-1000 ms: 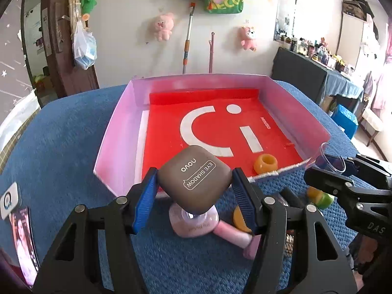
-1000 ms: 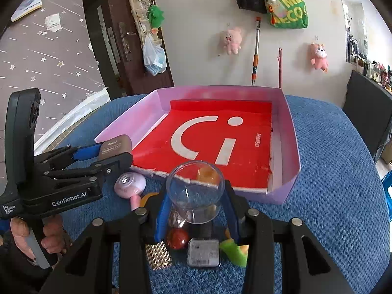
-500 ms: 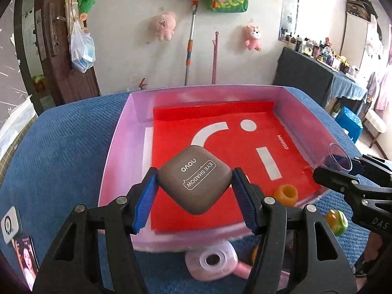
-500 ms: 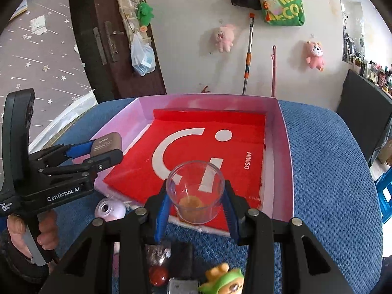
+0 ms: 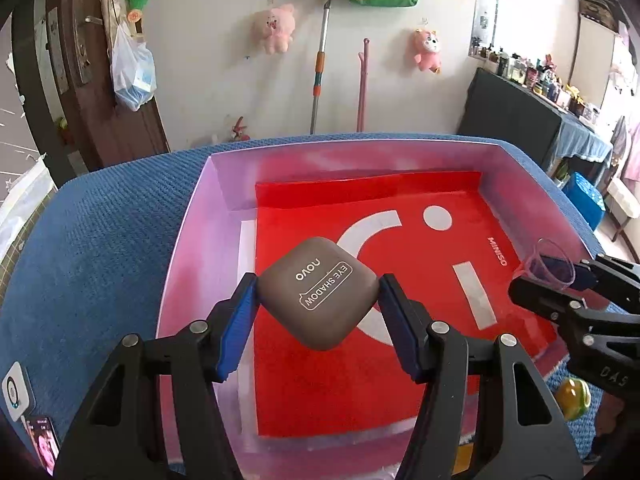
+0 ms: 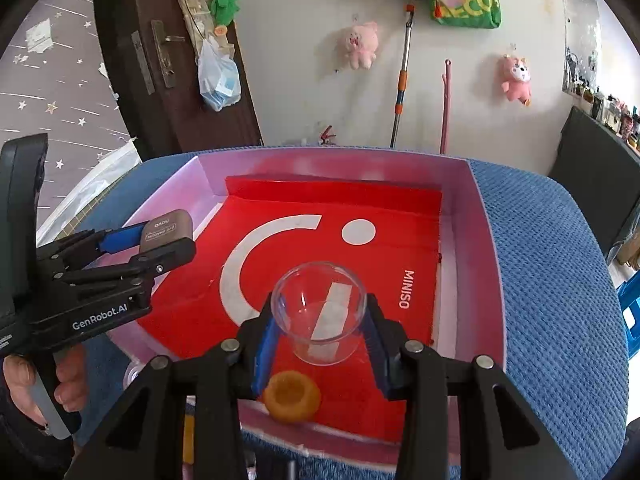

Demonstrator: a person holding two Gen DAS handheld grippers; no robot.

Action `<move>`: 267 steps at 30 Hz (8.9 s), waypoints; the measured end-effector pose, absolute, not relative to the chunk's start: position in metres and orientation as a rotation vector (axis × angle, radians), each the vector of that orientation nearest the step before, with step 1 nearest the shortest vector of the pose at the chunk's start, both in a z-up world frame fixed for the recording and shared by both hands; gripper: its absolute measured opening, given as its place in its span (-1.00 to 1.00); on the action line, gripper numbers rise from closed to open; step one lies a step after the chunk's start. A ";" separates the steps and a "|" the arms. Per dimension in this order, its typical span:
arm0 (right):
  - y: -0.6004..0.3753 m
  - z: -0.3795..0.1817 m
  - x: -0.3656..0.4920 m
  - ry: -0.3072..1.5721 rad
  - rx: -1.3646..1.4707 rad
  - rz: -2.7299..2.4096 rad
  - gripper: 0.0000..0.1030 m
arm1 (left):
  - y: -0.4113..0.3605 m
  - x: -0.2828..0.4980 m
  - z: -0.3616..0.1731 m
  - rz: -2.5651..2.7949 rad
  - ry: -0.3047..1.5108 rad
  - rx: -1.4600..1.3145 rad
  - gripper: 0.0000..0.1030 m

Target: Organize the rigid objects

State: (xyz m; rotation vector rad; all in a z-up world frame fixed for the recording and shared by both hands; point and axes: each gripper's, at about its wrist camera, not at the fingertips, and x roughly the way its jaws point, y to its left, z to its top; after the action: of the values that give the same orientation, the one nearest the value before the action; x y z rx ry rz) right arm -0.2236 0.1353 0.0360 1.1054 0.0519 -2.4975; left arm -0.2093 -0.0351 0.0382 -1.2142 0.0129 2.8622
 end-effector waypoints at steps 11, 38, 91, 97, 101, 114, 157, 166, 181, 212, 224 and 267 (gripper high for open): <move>0.123 0.021 -0.257 0.133 1.189 -2.514 -0.18 | -0.040 -0.235 0.024 2.827 -0.002 -1.306 0.14; 0.108 0.017 -0.301 0.139 1.321 -2.489 -0.17 | -0.040 -0.267 0.025 2.773 0.016 -1.413 0.14; 0.092 0.008 -0.324 0.119 1.463 -2.431 0.24 | -0.043 -0.284 0.013 2.724 0.017 -1.522 0.17; 0.100 0.011 -0.324 0.087 1.449 -2.444 0.37 | -0.036 -0.281 0.014 2.730 0.056 -1.524 0.30; 0.101 0.015 -0.322 0.077 1.431 -2.453 0.40 | -0.033 -0.278 0.016 2.748 0.072 -1.504 0.36; 0.110 0.038 -0.302 0.046 1.354 -2.479 0.55 | -0.033 -0.264 0.030 2.796 0.106 -1.462 0.55; 0.119 0.031 -0.227 0.084 1.501 -2.323 0.25 | -0.040 -0.181 0.048 2.832 0.099 -1.387 0.75; 0.111 0.024 -0.219 0.086 1.562 -2.277 0.18 | -0.038 -0.164 0.048 2.808 0.082 -1.376 0.75; 0.112 0.023 -0.216 0.042 1.544 -2.263 -0.75 | -0.040 -0.148 0.044 2.819 0.085 -1.389 0.75; 0.137 0.043 -0.167 0.103 1.460 -2.280 -0.23 | -0.027 -0.101 0.030 2.736 0.016 -1.388 0.75; 0.180 0.017 -0.099 0.101 1.485 -2.301 -0.19 | -0.015 -0.083 0.026 2.723 0.003 -1.388 0.75; 0.203 0.009 -0.106 -0.054 1.265 -2.502 0.56 | -0.035 -0.103 -0.003 2.798 -0.185 -1.455 0.76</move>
State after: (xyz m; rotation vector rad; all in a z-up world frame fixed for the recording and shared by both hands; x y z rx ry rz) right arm -0.1062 0.2026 0.0089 1.2654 -0.0537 -2.5016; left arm -0.1032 -0.0347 -0.0032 -1.4549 -0.1849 2.7976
